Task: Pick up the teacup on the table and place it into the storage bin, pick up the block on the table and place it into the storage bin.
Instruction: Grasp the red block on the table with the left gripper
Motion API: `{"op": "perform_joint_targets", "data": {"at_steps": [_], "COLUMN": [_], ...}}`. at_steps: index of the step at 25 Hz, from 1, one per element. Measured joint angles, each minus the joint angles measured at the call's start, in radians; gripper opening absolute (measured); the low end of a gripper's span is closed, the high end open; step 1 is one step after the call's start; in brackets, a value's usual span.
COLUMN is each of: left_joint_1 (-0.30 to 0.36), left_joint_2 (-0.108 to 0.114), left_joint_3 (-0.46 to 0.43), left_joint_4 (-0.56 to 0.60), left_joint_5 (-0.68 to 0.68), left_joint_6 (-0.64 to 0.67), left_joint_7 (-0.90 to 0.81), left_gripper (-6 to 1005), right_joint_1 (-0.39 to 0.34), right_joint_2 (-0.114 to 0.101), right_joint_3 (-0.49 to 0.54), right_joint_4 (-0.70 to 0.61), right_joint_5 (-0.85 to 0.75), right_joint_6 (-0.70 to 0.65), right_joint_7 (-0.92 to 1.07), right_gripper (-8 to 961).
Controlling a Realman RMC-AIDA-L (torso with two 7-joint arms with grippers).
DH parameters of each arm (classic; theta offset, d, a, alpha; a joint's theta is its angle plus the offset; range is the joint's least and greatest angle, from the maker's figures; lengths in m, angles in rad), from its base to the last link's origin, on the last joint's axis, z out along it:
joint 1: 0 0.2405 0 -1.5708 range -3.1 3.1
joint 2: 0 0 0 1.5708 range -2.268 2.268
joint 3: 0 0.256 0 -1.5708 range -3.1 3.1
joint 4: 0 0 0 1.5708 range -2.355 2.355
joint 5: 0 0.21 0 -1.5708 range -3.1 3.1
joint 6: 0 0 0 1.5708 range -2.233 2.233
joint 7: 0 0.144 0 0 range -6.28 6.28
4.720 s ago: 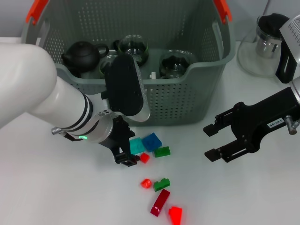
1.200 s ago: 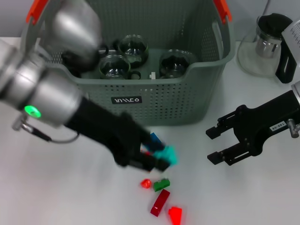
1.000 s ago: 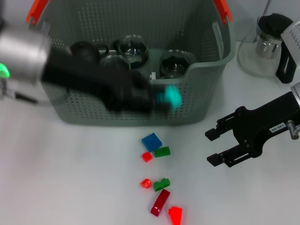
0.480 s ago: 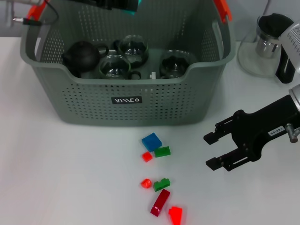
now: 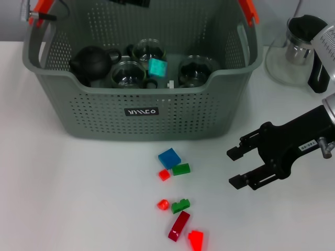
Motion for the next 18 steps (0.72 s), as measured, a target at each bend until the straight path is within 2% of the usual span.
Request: {"op": "perform_joint_targets", "data": {"at_steps": [4,7,10,11,12,15,18], "left_joint_1": [0.019,0.065,0.133,0.133,0.171,0.227,0.265], "left_joint_2": [-0.004,-0.015,-0.035,-0.035,-0.046,-0.074,-0.097], "left_joint_3": [-0.007,-0.012,-0.012,-0.012,-0.010,-0.001,0.007], "left_joint_4": [0.064,0.163,0.264,0.264,0.311,0.368,0.393], "left_joint_5": [-0.007,-0.089,-0.257,-0.257,-0.354,-0.445,-0.444], "left_joint_6": [0.012,0.088,0.246,0.246,0.359,0.539,0.636], "left_joint_7": [-0.001,0.024,0.113,0.113,0.177,0.271,0.316], "left_gripper": [617,677,811,855,900,925,924], "right_joint_1": [0.002,0.003,0.002,0.001,0.000,-0.002,-0.002], "right_joint_2": [0.002,0.002,0.004,0.005,0.006,0.007,0.009], "right_joint_3": [0.003,0.005,0.006,0.007,0.008,0.009,0.010], "right_joint_4": [0.000,0.000,0.000,0.000,0.000,0.000,0.000], "right_joint_5": [0.000,0.003,0.004,0.005,0.005,0.006,0.006], "right_joint_6": [0.000,0.003,0.006,0.006,0.007,0.012,0.016], "right_joint_7": [-0.003,-0.004,-0.005,-0.005,-0.005,-0.004,-0.001], "right_gripper": [715,715,716,716,716,716,716]}}
